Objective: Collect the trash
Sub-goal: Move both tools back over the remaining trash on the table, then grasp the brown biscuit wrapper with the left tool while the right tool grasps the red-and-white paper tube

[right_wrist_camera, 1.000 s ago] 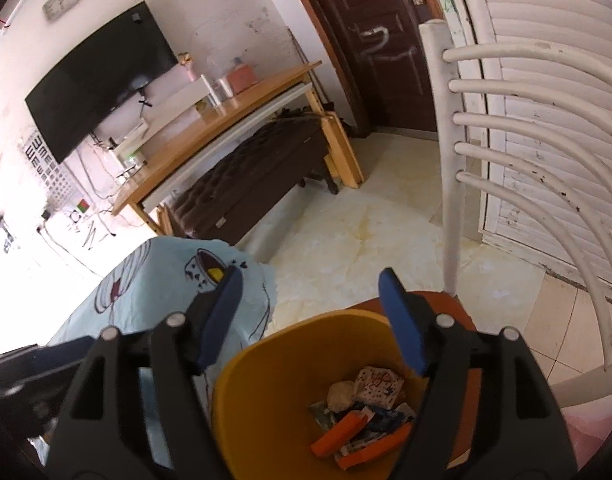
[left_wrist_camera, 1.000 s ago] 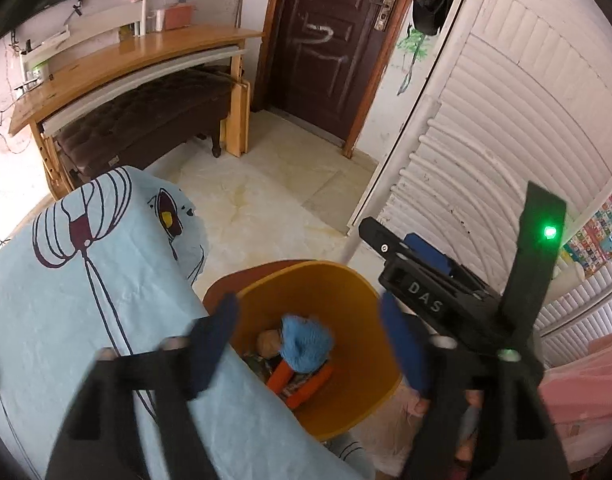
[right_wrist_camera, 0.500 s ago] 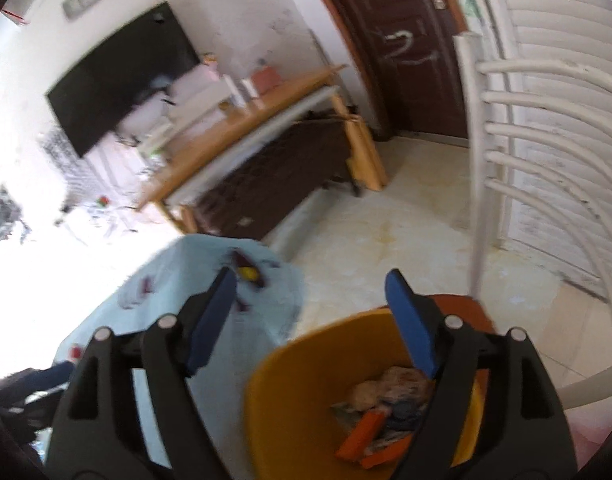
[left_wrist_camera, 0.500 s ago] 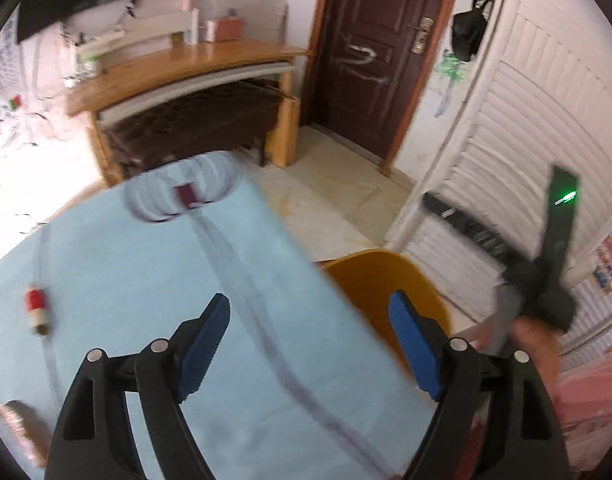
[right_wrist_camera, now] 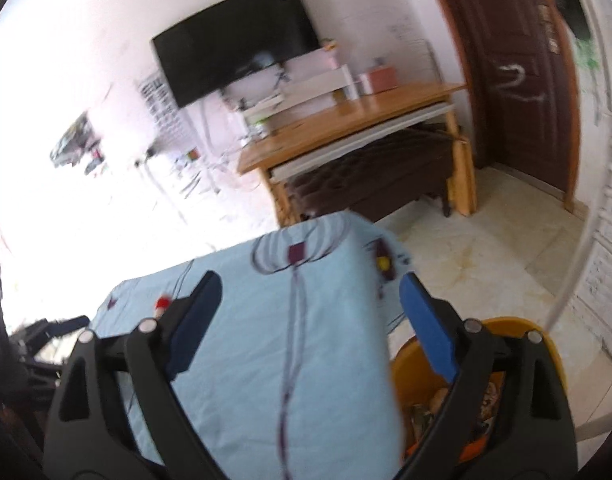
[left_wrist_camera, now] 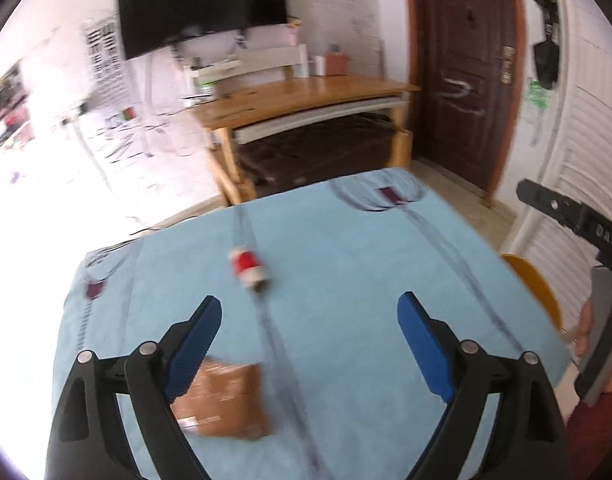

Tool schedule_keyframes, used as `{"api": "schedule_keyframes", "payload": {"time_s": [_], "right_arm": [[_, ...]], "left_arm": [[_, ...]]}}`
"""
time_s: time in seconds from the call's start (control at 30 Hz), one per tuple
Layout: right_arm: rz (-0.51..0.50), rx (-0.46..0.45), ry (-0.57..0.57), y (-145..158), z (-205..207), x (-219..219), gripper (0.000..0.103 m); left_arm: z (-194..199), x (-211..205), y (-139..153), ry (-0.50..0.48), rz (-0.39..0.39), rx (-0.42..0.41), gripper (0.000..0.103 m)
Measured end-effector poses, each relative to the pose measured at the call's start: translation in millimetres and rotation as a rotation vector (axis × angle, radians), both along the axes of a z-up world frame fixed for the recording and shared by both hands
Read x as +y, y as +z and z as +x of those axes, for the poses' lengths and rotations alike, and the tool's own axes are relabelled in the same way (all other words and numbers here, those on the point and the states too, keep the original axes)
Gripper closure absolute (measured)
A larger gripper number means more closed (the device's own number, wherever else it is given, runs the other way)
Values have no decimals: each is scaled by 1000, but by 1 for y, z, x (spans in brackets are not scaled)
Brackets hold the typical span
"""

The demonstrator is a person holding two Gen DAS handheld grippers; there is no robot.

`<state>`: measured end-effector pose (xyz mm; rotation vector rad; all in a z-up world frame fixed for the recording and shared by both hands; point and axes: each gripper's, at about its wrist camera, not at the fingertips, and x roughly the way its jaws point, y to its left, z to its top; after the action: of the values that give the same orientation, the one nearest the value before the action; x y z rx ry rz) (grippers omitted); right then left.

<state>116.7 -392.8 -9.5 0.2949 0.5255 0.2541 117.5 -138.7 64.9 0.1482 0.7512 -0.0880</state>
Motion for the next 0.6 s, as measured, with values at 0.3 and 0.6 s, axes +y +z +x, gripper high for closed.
{"api": "schedule_keyframes", "payload": {"time_s": [0.3,0.6], "right_arm": [[-45,18,144,-2,10,74,15],[-83,67,253,-8,44,143,12]], "left_arm": [[-3,57,-12,128,-4,28,16],[-6,95,-31,190,-90,98,16]]}}
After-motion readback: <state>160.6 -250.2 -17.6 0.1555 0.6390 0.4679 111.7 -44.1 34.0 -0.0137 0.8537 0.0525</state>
